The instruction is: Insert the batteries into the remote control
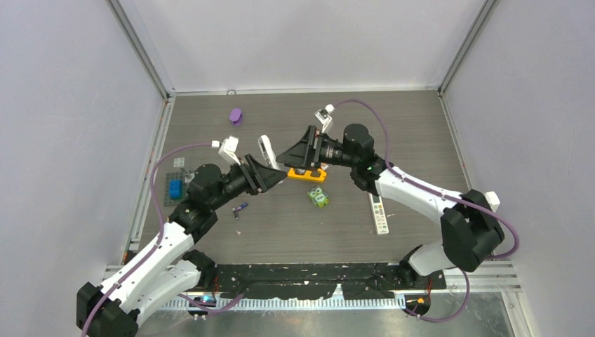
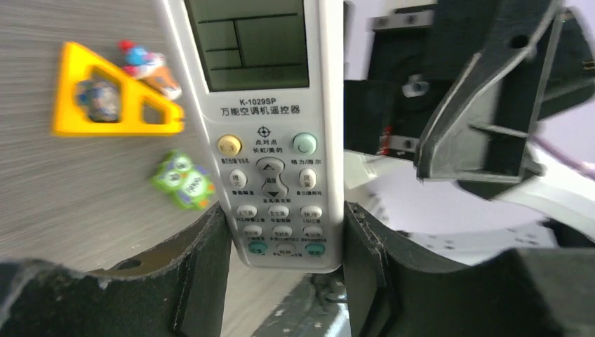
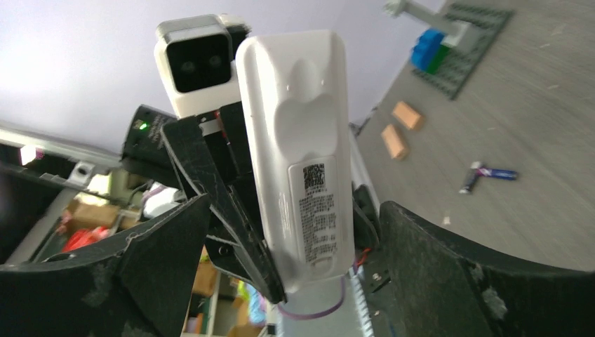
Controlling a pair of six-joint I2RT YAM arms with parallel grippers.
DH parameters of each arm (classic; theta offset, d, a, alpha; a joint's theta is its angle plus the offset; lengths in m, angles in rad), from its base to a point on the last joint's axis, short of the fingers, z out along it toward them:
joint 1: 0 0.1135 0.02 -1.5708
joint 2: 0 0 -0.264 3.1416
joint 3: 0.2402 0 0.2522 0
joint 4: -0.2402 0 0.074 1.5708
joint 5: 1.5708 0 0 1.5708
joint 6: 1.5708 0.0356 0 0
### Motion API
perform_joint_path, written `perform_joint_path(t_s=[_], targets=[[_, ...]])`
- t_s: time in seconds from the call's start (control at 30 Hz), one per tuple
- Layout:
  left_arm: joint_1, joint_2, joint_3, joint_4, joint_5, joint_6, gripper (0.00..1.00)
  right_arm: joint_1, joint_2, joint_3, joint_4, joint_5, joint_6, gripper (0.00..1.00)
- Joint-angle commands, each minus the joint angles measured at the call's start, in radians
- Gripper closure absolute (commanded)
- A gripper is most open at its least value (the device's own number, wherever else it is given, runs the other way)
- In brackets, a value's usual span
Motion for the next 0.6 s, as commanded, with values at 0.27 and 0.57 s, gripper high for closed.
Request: perform_joint_path(t_s=[0.27,0.57], targets=[[0.007,0.309,0.322,-0.612,-0.531,0.361,1.00,-0.094,-0.183,-0.017,-0.786,0.778,-0.512,0.04],[0.048,0.735,0.599,-0.746,-0.591,0.470,1.00,-0.236,-0.245,-0.129,-0.963,0.990,-0.568,0.03]])
